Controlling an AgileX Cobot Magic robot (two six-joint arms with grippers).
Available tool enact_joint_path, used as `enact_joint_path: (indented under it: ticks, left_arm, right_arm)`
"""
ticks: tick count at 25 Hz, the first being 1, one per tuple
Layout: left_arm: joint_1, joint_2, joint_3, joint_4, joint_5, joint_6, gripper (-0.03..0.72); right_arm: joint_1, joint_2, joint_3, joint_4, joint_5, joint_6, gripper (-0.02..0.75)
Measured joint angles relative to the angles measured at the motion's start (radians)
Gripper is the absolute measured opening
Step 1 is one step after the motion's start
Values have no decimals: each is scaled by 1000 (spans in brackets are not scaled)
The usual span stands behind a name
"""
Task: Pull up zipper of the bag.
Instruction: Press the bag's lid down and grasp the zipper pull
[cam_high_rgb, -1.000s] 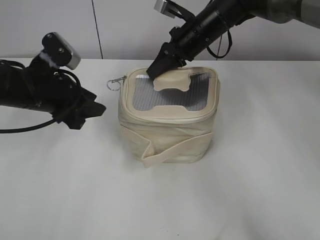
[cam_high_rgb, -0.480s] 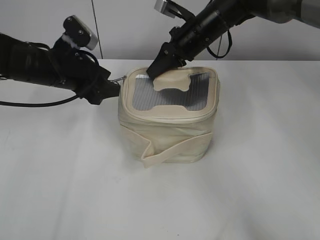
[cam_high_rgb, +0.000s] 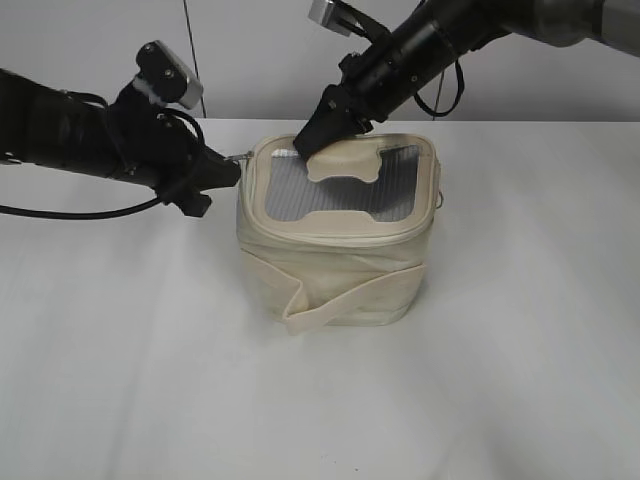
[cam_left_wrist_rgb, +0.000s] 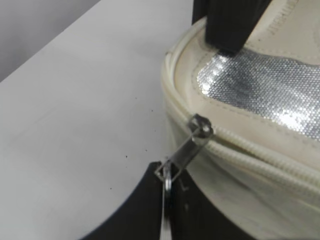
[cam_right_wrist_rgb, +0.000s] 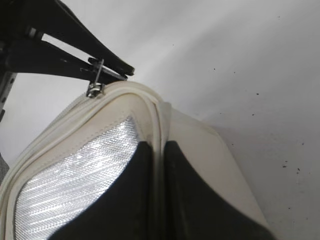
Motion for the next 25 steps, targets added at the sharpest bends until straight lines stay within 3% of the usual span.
enact_joint_path:
  ticks: [3, 8, 11, 18, 25]
  left_arm:
    - [0, 0, 0, 44, 0, -23, 9]
    - [0, -26, 0, 237, -1, -217, 8]
    - [0, -73, 12, 300, -10, -288, 7]
    - [-2, -188, 155, 287, -22, -310, 7]
    - [-52, -286, 265, 282, -37, -328, 7]
  right_arm:
    - [0, 0, 0, 0, 0, 0, 55]
    - [0, 0, 0, 0, 0, 1, 55]
    - [0, 0, 0, 0, 0, 11, 55]
    - [2, 0, 0, 2, -4, 34, 54]
    - [3, 0, 0, 6, -6, 55, 54]
